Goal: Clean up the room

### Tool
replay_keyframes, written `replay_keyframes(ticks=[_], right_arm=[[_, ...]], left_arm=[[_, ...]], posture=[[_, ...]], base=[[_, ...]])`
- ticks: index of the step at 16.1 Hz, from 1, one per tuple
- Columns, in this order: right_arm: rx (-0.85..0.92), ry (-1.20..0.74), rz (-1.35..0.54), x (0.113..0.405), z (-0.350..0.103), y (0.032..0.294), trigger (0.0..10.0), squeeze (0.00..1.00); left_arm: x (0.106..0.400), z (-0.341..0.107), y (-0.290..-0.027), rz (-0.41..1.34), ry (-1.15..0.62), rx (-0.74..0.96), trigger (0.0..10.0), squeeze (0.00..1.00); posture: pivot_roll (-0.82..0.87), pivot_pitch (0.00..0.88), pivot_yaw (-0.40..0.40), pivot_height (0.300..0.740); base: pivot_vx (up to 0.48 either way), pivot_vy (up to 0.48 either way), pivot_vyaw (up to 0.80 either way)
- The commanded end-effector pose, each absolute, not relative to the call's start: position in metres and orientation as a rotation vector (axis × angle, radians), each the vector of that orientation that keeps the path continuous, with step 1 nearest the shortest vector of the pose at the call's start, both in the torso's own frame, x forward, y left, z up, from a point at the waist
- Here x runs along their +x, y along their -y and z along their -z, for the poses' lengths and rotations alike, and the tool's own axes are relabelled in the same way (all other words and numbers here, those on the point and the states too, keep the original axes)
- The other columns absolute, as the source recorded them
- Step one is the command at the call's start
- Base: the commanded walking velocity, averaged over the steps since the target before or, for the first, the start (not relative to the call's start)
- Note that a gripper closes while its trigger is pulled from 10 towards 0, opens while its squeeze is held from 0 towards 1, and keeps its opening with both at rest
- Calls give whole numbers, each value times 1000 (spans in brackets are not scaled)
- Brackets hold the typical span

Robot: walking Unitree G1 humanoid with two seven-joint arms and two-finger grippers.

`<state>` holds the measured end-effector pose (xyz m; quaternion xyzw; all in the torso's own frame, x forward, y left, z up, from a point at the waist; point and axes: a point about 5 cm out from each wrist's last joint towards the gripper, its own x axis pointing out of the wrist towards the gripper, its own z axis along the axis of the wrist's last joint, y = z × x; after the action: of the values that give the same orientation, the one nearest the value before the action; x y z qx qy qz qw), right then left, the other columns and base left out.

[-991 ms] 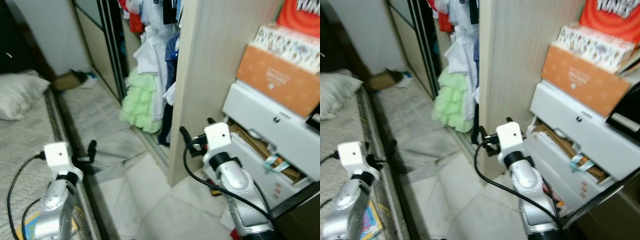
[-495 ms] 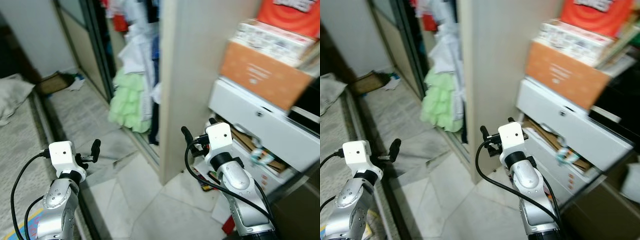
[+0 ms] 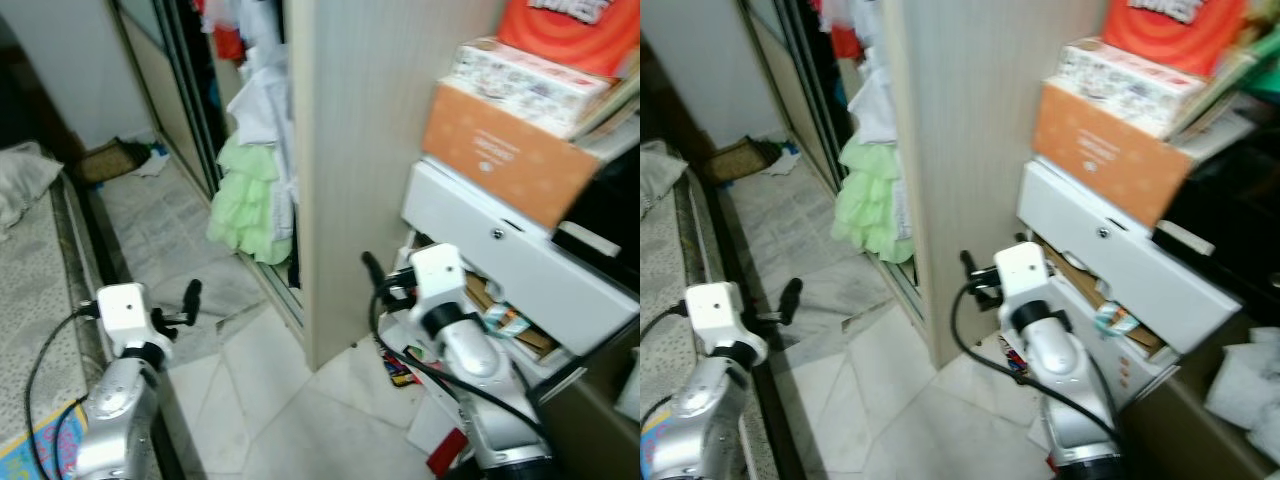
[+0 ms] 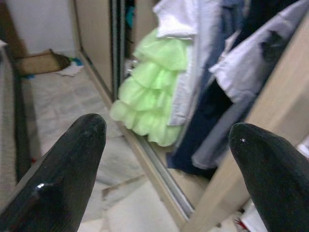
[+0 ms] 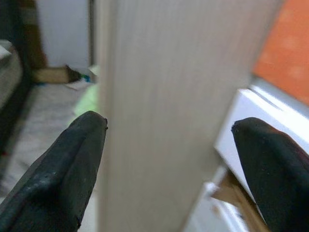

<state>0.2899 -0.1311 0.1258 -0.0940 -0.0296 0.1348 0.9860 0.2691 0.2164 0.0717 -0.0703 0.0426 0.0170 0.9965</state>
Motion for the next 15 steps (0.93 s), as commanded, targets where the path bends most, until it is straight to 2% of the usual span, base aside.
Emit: replay_keyframes(ticks=[1, 4, 15], right_arm=[[-171, 59, -283, 289, -125, 127, 10000, 0], [-187, 62, -281, 289, -125, 127, 10000, 0], [-169, 69, -295, 288, -127, 124, 10000, 0]], left_arm=[[269, -75, -223, -51, -76, -130, 10000, 0], [270, -75, -224, -52, -74, -126, 10000, 0], [269, -74, -224, -57, -77, -128, 10000, 0]], posture=[[-149, 66, -4, 740], [-149, 66, -2, 740], [-149, 74, -1, 740]], base=[[0, 0, 0], [0, 0, 0], [0, 0, 787]])
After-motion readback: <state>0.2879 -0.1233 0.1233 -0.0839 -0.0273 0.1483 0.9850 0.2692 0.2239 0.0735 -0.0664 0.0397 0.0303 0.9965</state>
